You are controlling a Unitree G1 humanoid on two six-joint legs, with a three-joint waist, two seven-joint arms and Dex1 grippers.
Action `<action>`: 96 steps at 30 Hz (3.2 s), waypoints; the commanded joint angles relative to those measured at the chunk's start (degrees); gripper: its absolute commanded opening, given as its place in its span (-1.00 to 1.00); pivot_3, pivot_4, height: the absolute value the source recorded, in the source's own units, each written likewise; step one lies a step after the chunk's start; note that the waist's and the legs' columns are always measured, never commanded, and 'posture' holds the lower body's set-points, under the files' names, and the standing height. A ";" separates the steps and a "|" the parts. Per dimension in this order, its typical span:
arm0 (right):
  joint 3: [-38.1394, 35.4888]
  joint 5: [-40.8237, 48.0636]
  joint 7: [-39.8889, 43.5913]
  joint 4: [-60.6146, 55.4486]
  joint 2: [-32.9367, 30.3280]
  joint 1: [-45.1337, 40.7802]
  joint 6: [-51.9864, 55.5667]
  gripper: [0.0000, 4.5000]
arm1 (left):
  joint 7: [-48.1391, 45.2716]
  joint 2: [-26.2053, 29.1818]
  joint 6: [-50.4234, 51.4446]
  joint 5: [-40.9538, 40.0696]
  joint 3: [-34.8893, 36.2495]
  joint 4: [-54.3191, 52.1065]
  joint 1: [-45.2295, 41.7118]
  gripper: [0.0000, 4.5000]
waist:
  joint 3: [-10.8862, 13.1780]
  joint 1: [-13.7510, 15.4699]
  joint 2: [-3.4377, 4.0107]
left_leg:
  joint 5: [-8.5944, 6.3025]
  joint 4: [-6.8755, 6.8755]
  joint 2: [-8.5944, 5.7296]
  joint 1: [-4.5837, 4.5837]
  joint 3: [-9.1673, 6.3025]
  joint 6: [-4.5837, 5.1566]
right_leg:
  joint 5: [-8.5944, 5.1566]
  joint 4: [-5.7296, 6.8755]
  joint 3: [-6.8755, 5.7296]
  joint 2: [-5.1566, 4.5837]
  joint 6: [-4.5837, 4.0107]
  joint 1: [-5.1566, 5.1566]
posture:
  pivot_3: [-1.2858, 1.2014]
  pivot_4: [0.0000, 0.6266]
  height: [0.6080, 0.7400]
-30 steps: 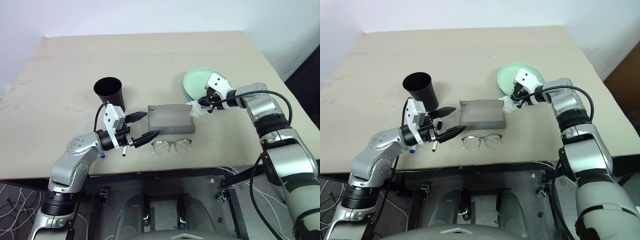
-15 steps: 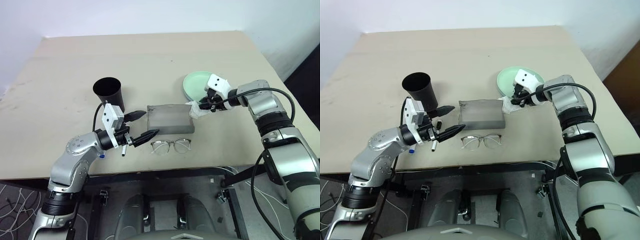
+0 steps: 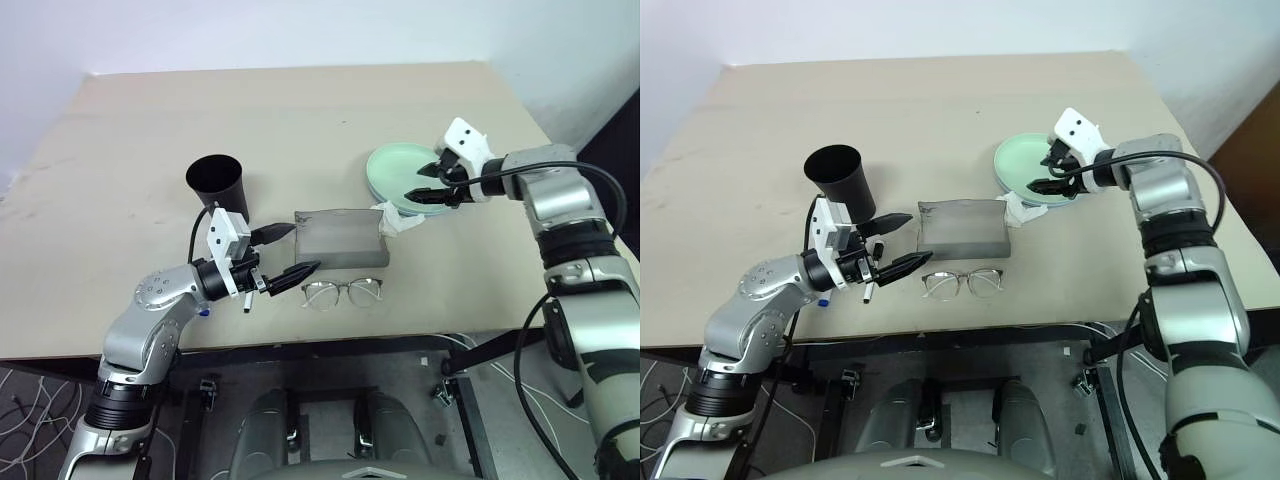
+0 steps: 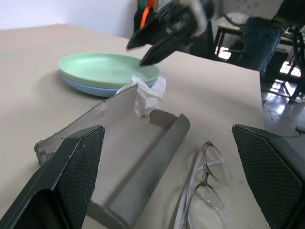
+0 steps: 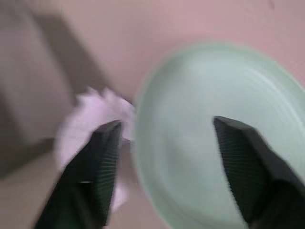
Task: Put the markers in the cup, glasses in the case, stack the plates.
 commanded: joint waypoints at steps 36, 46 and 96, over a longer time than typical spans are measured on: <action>2.30 6.33 -8.66 -11.19 3.02 5.67 19.78 -0.91 | 1.08 0.43 -0.08 -0.70 0.61 -2.26 -0.14 1.00 | 0.00 0.05 0.00 | -0.02 0.02 -0.03 -0.03 0.00 0.02 | -0.06 -0.01 0.00 -0.03 -0.13 -0.02 | 0.03 -0.52 0.41; -1.00 9.48 -5.55 -16.37 -1.75 5.98 20.24 -0.98 | 0.73 0.30 -0.52 -0.52 0.48 -1.43 -0.51 1.00 | 0.00 0.12 0.00 | -0.03 0.02 -0.03 -0.06 0.00 0.00 | -0.06 -0.02 0.00 -0.04 -0.13 -0.04 | 0.03 -0.52 0.41; -10.89 4.01 -23.31 17.79 4.99 -14.19 1.43 0.99 | 0.90 1.53 0.04 -1.41 2.38 -2.17 -0.56 1.00 | 0.03 -0.15 0.05 | 0.00 -0.01 -0.02 -0.11 0.11 0.01 | 0.00 -0.01 0.08 0.10 -0.01 -0.13 | 0.03 -0.52 0.41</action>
